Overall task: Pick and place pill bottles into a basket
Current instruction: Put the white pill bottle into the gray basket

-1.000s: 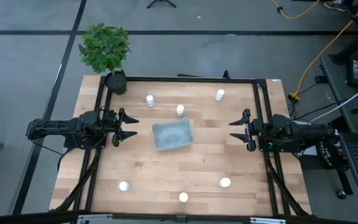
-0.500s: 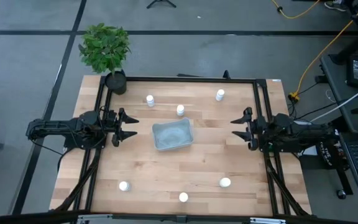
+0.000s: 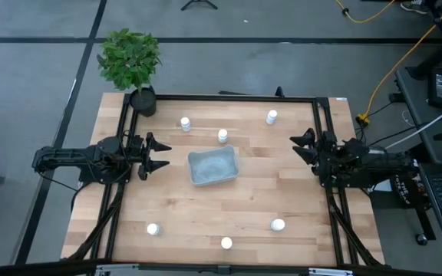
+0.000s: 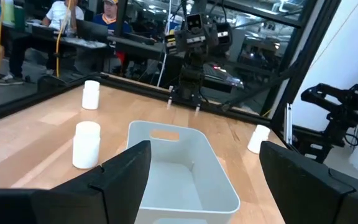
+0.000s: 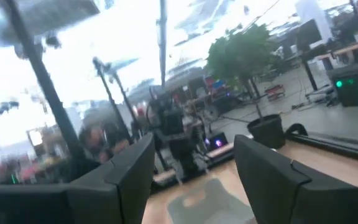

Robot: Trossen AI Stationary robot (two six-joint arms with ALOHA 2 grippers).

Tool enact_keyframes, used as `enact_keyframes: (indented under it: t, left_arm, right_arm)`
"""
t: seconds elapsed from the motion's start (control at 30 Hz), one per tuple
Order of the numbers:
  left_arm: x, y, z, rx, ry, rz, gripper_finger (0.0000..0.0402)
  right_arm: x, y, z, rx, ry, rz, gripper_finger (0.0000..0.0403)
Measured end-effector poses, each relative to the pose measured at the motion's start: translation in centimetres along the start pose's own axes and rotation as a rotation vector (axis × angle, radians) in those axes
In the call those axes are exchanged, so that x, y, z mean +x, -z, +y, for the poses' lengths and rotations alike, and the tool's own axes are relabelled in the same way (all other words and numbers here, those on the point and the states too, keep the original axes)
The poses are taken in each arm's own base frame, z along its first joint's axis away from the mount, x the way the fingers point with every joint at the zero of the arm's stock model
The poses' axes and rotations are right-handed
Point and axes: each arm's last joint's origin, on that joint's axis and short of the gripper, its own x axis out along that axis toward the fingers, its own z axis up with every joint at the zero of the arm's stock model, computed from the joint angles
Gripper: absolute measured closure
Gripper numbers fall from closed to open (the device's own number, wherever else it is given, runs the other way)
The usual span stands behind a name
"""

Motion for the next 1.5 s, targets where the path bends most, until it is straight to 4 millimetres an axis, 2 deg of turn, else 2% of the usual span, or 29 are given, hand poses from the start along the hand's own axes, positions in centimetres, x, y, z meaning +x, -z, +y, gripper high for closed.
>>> enact_keyframes:
  t: [0.2, 0.43, 0.6, 0.87, 1.0, 1.1, 1.23, 1.37, 1.5]
  left_arm:
    - [0.0, 0.0, 0.1, -0.013, -0.038, -0.011, 0.0109]
    - [0.0, 0.0, 0.1, -0.115, -0.041, -0.008, 0.0109]
    - [0.0, -0.3, 0.6, -0.107, -0.209, -0.079, 0.0109]
    - [-0.2, -0.9, 0.8, -0.124, -0.332, -0.185, 0.0109]
    - [-0.2, -1.7, 0.5, -0.074, -0.268, -0.250, 0.0109]
    - [-0.6, -3.4, -0.2, -0.066, -0.143, -0.399, 0.0109]
    - [-1.2, -6.7, -1.4, -0.056, -0.022, -0.508, 0.0109]
    - [-0.4, -10.9, -2.7, 0.015, -0.028, -0.411, 0.0109]
    - [2.7, -15.7, -3.7, 0.176, -0.110, -0.283, 0.0109]
  right_arm:
    - [0.0, -0.1, -0.2, -0.024, 0.079, -0.036, 0.0180]
    - [0.0, -0.8, 0.1, 0.008, 0.055, -0.111, 0.0180]
    - [0.0, -0.9, 0.1, 0.047, 0.052, -0.114, 0.0180]
    - [-0.1, -0.9, 0.0, 0.047, 0.086, -0.129, 0.0180]
    - [-0.1, -1.0, -0.2, 0.056, 0.139, -0.152, 0.0180]
    - [0.2, -1.9, 0.3, 0.066, 0.152, -0.126, 0.0180]
    - [1.1, -4.7, 1.7, 0.033, 0.201, 0.019, 0.0180]
    - [2.7, -9.2, 4.0, -0.045, 0.271, 0.187, 0.0180]
    - [5.5, -13.4, 6.0, -0.144, 0.394, 0.387, 0.0180]
